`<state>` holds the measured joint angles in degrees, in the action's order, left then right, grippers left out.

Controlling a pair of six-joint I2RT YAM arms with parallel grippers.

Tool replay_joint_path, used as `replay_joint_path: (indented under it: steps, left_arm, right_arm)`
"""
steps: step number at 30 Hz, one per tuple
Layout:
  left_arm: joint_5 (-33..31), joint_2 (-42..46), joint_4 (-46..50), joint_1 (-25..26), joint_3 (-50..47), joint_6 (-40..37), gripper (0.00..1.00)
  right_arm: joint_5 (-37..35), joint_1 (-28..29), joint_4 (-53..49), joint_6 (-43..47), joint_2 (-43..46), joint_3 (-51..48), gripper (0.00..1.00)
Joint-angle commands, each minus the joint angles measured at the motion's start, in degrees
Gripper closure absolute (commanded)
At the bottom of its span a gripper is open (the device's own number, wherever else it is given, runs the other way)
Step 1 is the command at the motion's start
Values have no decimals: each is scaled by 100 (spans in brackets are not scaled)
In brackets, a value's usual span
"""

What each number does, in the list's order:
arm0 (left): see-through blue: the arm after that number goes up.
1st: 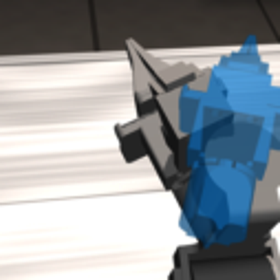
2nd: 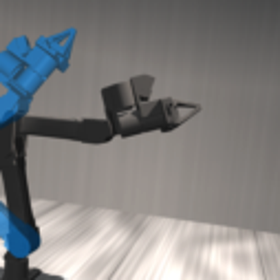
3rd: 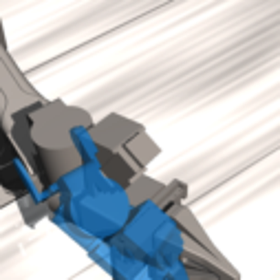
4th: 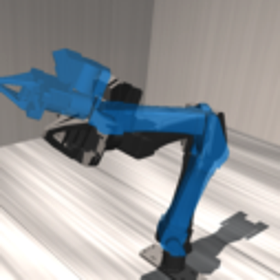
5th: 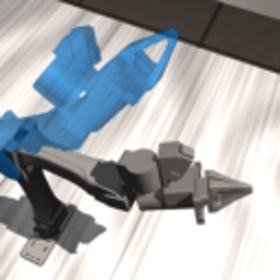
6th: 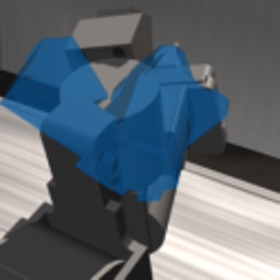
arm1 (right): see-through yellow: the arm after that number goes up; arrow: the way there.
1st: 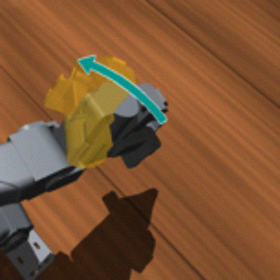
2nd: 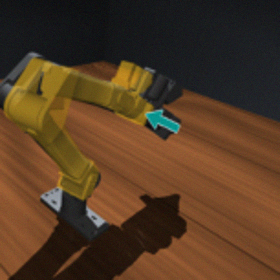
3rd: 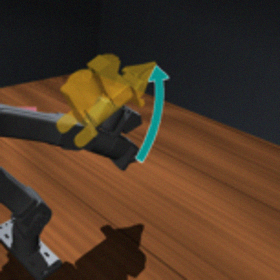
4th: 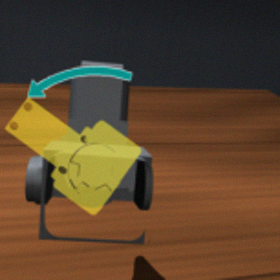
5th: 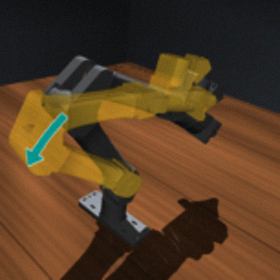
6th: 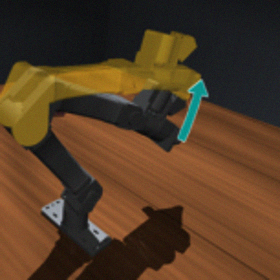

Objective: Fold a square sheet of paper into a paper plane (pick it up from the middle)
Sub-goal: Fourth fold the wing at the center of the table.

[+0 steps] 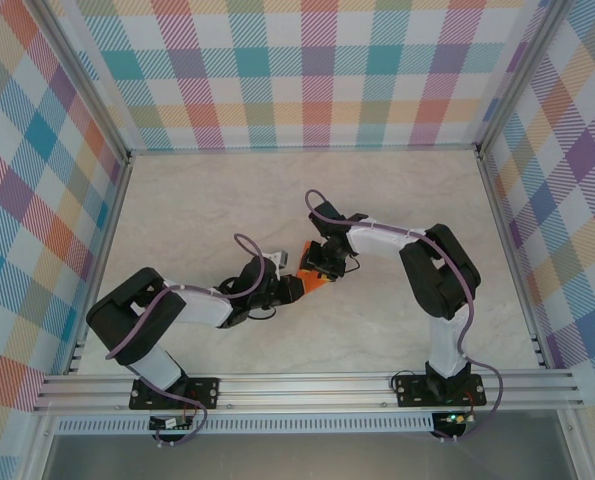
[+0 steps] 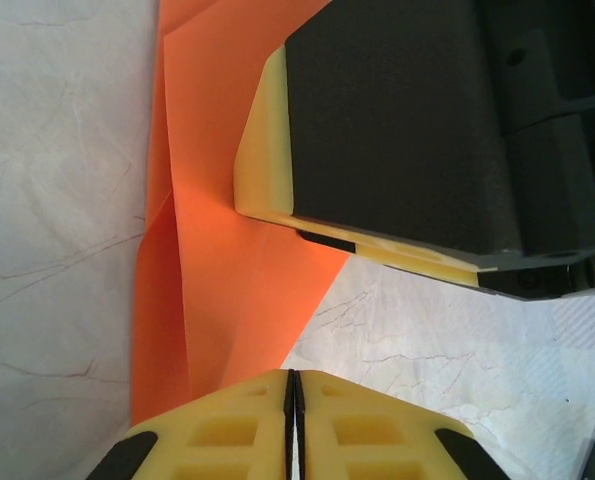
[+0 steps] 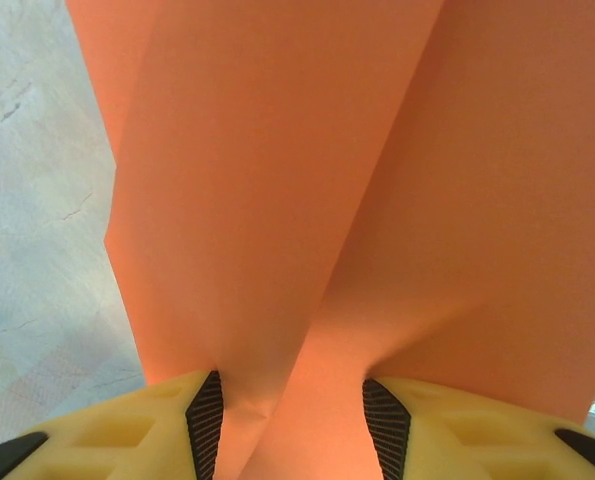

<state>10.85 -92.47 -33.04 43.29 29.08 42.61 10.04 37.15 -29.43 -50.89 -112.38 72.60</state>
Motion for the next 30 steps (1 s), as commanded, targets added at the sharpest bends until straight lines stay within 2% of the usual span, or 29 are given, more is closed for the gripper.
replay_joint_path:
  steps: [1,18,30]
  left_arm:
    - [-222,-61,39,-82,138,-103,89]
    - [-662,-245,562,-77,290,-180,93]
    - [-547,-394,564,-77,335,-173,95]
  right_arm:
    - [-760,-58,-641,-105,-520,-272,53]
    - [-826,-52,-690,-157,-557,-290,52]
    - [-859,-63,-740,-125,-654,-255,55]
